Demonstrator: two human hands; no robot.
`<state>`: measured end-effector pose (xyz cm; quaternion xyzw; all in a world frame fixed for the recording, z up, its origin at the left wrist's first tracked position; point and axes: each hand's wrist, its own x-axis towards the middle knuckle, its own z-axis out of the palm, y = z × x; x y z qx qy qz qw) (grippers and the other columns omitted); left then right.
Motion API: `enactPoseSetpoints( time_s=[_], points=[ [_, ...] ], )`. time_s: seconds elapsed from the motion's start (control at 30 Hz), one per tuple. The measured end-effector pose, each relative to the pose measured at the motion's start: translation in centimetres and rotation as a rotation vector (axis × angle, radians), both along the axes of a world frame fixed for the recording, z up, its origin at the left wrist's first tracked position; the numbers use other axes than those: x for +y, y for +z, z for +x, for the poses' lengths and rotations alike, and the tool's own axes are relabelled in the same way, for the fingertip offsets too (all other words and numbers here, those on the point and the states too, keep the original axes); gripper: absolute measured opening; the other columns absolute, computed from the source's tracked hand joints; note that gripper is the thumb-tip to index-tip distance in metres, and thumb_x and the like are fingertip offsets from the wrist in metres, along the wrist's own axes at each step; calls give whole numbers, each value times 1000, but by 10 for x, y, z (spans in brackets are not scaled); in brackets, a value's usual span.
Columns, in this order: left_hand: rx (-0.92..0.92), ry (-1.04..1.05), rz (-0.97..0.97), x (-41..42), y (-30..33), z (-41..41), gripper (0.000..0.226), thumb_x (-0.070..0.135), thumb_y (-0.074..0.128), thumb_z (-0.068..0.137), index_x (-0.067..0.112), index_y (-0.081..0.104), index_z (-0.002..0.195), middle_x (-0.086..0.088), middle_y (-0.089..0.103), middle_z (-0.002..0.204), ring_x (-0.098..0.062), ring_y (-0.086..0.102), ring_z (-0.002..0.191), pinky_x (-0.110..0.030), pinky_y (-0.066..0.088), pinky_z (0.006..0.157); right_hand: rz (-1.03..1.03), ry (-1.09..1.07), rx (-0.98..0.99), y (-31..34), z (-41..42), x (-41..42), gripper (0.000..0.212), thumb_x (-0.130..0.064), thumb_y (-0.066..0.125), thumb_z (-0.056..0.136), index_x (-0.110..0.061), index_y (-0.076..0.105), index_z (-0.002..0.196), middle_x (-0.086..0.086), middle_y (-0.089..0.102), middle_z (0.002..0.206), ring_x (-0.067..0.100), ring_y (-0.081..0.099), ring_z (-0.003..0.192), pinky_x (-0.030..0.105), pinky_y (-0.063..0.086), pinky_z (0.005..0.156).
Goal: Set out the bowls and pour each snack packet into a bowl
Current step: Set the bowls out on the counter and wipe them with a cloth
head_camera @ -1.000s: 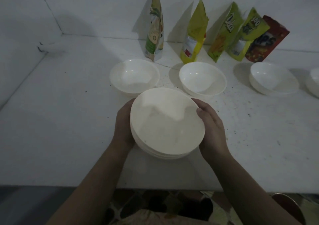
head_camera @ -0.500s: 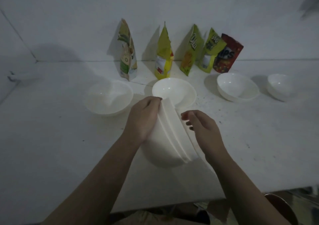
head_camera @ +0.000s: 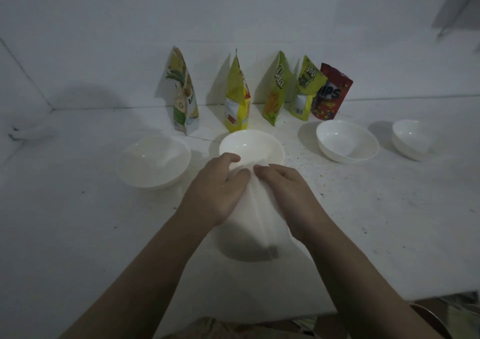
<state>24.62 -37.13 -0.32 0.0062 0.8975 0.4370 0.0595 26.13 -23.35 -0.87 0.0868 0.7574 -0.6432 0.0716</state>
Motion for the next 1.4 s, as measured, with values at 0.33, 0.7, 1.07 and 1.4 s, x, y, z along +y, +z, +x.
enactPoseSetpoints(
  time_s=[0.33,0.7,1.07,1.4],
  points=[
    [-156,-88,41,3,8,-2,54,49,49,90,31,42,141,2,43,146,-19,43,130,-34,33,107,-98,-60,-61,1,-11,6,27,-23,56,96,-3,74,90,14,74,89,23,69,77,37,55,74],
    [-132,-171,-277,8,20,-9,39,37,46,92,13,49,123,-5,56,117,-24,56,102,-36,47,87,-136,-132,-92,10,-12,16,29,-20,58,94,8,66,98,22,72,91,31,69,76,46,58,78],
    [-64,8,76,-73,-30,-14,42,8,41,95,31,57,126,4,59,117,-21,53,110,-32,40,86,36,-345,477,0,26,-3,20,-23,52,99,-32,65,87,-22,69,85,-4,63,80,11,50,66],
    [-24,-18,36,-98,-55,0,63,17,46,66,22,59,127,2,63,116,-19,56,107,-29,41,84,55,-331,700,0,31,-22,28,-15,49,101,-36,61,86,-29,67,84,-8,61,83,10,49,69]
  ],
)
